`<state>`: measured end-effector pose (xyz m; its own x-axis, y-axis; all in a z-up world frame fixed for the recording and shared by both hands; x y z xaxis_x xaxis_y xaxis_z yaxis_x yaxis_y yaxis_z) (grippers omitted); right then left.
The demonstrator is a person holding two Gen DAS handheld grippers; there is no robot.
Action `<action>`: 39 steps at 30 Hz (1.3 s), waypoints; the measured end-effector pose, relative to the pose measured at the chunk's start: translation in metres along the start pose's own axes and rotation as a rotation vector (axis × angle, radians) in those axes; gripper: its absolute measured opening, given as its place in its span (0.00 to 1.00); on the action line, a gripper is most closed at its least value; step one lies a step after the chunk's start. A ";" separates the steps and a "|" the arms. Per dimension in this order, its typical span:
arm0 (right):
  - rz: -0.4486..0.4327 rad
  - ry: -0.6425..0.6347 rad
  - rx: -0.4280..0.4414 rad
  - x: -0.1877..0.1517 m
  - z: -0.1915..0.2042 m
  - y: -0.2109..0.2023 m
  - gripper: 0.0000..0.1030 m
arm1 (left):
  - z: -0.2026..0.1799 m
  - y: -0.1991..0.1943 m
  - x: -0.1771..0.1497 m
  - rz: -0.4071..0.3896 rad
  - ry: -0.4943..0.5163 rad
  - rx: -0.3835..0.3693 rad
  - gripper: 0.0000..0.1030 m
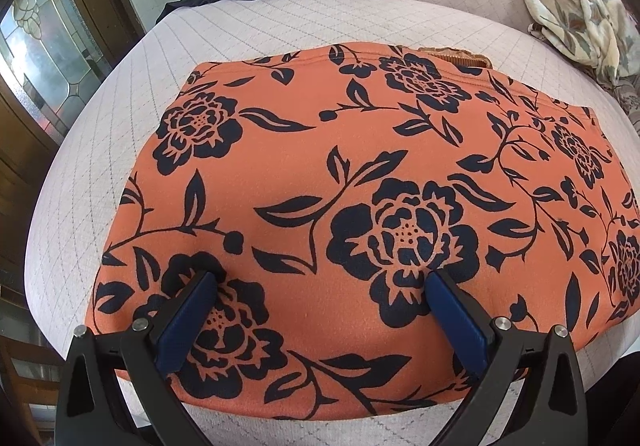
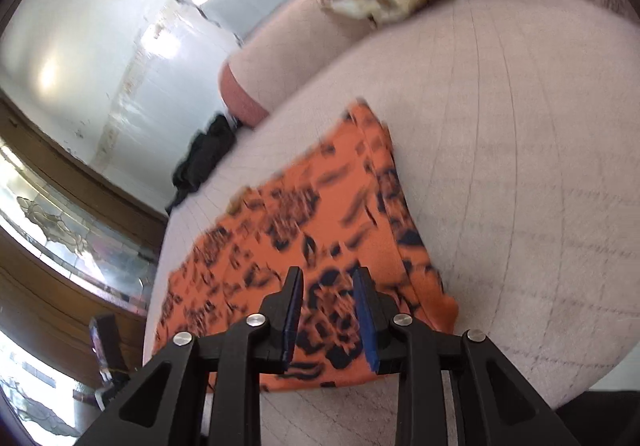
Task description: Fold small clothes
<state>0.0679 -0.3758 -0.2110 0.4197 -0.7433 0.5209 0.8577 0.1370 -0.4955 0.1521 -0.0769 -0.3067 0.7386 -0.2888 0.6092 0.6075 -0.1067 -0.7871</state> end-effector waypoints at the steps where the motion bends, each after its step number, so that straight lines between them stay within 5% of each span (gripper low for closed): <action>1: -0.044 -0.013 0.029 0.007 0.009 -0.006 0.28 | 0.000 0.000 0.000 -0.007 0.003 -0.003 1.00; 5: -0.085 -0.076 0.083 0.008 0.040 -0.005 0.28 | -0.002 0.000 -0.001 -0.028 0.016 -0.018 1.00; 9: 0.034 -0.119 0.037 -0.022 0.050 0.028 0.28 | -0.002 -0.001 0.000 -0.028 0.023 -0.029 1.00; 12: 0.176 -0.134 -0.102 -0.051 0.024 0.059 0.27 | 0.003 -0.008 0.001 -0.008 0.010 -0.038 1.00; 15: 0.166 -0.083 -0.065 -0.046 0.019 0.058 0.27 | 0.018 -0.034 0.003 -0.069 -0.027 -0.012 1.00; 18: 0.163 -0.055 -0.056 -0.044 0.016 0.055 0.27 | 0.044 -0.063 -0.001 -0.115 -0.094 -0.006 1.00; 23: 0.090 -0.124 -0.013 -0.033 0.038 0.046 0.28 | 0.091 -0.087 -0.043 -0.084 -0.297 -0.034 1.00; 29: 0.098 -0.173 0.118 -0.047 0.077 0.041 0.28 | 0.091 -0.091 -0.078 -0.074 -0.465 -0.134 1.00; 32: 0.175 -0.201 0.137 -0.068 0.084 0.050 0.28 | 0.087 -0.085 -0.072 -0.094 -0.545 -0.203 0.75; 35: 0.286 -0.228 0.068 -0.095 0.070 0.068 0.28 | 0.087 -0.067 -0.065 -0.087 -0.578 -0.226 0.58; 39: 0.289 -0.146 0.103 -0.091 0.065 0.067 0.27 | 0.095 -0.053 -0.056 -0.105 -0.693 -0.260 0.55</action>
<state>0.1065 -0.2565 -0.2465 0.6812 -0.5635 0.4673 0.7199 0.3994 -0.5677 0.1062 0.0355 -0.2903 0.7480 0.3915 0.5360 0.6595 -0.3472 -0.6667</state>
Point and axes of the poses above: each gripper's, at about its wrist camera, not at the fingertips, and y roughly the way its jaws point, z to its left, x to its top, the point moved 9 cm from there along y, roughly the way its jaws point, and after that the axes turned 11 degrees about -z, right-handed, at the moved point
